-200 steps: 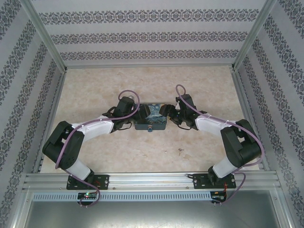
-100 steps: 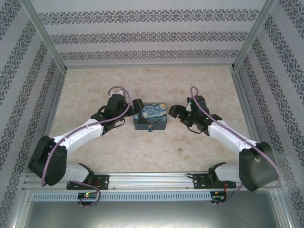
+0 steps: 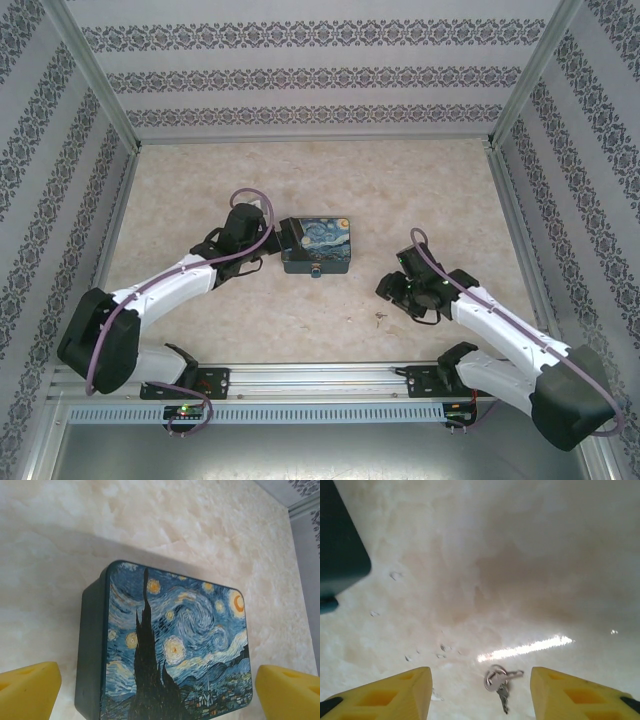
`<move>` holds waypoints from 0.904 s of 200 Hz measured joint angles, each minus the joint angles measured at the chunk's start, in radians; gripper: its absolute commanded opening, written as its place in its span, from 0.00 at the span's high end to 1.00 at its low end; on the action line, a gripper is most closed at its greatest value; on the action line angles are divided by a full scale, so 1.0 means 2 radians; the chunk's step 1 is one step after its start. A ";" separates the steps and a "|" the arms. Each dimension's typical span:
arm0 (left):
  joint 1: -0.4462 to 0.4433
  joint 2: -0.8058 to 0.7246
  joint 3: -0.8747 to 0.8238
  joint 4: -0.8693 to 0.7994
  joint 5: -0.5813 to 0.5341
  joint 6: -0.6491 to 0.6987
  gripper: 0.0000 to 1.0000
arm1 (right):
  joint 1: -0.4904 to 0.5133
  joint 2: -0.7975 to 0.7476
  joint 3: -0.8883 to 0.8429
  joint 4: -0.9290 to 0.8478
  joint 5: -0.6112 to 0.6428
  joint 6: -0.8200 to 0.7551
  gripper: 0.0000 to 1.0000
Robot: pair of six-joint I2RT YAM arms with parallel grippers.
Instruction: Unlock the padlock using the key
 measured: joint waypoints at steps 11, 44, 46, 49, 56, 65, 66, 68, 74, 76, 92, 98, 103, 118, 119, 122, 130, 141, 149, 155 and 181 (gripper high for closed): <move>-0.002 0.004 0.000 0.000 0.005 -0.001 0.00 | 0.014 0.007 0.000 -0.005 0.004 0.011 0.46; -0.005 0.008 0.000 0.001 0.019 -0.002 0.00 | 0.066 0.045 0.000 -0.010 0.015 0.047 0.52; -0.005 0.008 0.000 0.001 0.020 -0.002 0.00 | 0.069 0.047 0.000 -0.010 0.016 0.048 0.52; -0.005 0.008 0.000 0.001 0.022 -0.002 0.00 | 0.074 0.050 0.000 -0.010 0.017 0.051 0.52; -0.006 0.009 0.000 0.001 0.025 -0.003 0.01 | 0.084 0.056 0.000 -0.010 0.019 0.060 0.53; -0.007 0.009 0.000 0.002 0.027 -0.004 0.01 | 0.093 0.063 0.000 -0.010 0.022 0.068 0.53; -0.008 0.009 0.000 0.002 0.028 -0.004 0.01 | 0.094 0.064 0.000 -0.010 0.022 0.069 0.53; -0.008 0.009 0.000 0.003 0.028 -0.004 0.01 | 0.097 0.066 0.000 -0.010 0.023 0.071 0.53; -0.009 0.009 0.000 0.004 0.029 -0.004 0.01 | 0.101 0.070 0.000 -0.010 0.026 0.076 0.53; -0.009 0.009 0.000 0.005 0.030 -0.005 0.00 | 0.103 0.071 0.000 -0.010 0.027 0.078 0.53; -0.009 0.009 0.000 0.010 0.033 -0.007 0.01 | 0.110 0.079 0.000 -0.010 0.033 0.088 0.53; -0.009 0.009 0.000 0.012 0.034 -0.007 0.01 | 0.113 0.082 0.001 -0.010 0.036 0.092 0.53; -0.009 0.009 0.000 0.014 0.035 -0.008 0.01 | 0.113 0.084 0.001 -0.010 0.038 0.095 0.54; -0.010 0.009 0.000 0.017 0.039 -0.010 0.01 | 0.113 0.091 0.004 -0.010 0.041 0.100 0.54; -0.010 0.009 0.000 0.017 0.039 -0.010 0.01 | 0.113 0.091 0.004 -0.010 0.041 0.100 0.54; -0.010 0.009 0.000 0.018 0.039 -0.010 0.00 | 0.113 0.092 0.005 -0.010 0.042 0.101 0.54; -0.010 0.009 0.000 0.020 0.039 -0.011 0.01 | 0.113 0.095 0.006 -0.010 0.044 0.104 0.54; -0.012 0.010 -0.001 0.024 0.039 -0.012 0.01 | 0.113 0.098 0.008 -0.010 0.046 0.108 0.54; -0.013 0.010 -0.002 0.028 0.041 -0.013 0.01 | 0.113 0.100 0.009 -0.010 0.048 0.109 0.54; -0.014 0.010 -0.004 0.030 0.041 -0.013 0.01 | 0.113 0.102 0.010 -0.010 0.049 0.109 0.54; -0.015 0.014 -0.009 0.035 0.043 -0.013 0.01 | 0.113 0.115 0.019 -0.010 0.052 0.110 0.54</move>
